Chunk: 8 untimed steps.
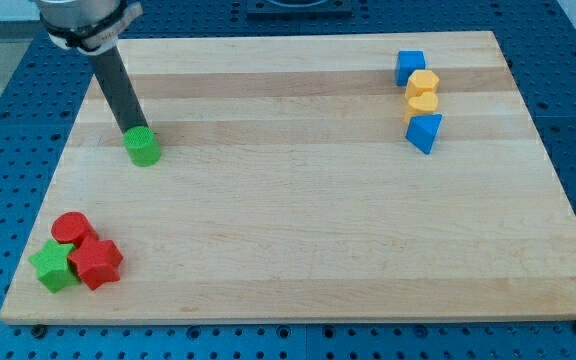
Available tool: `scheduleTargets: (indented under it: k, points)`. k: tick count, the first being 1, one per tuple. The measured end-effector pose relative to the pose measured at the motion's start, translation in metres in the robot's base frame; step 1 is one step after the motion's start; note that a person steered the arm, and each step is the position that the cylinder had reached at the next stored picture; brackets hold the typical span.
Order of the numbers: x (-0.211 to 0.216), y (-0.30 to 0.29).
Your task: Move green circle into the group of blocks
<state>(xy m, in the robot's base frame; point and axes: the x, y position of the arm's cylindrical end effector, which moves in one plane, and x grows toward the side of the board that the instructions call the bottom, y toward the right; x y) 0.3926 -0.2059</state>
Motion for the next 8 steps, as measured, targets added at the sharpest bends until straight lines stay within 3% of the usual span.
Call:
scheduleTargets:
  k: [2, 4, 6, 8]
  points:
    - [0.037, 0.048]
    - [0.067, 0.050]
    - [0.069, 0.086]
    - [0.084, 0.067]
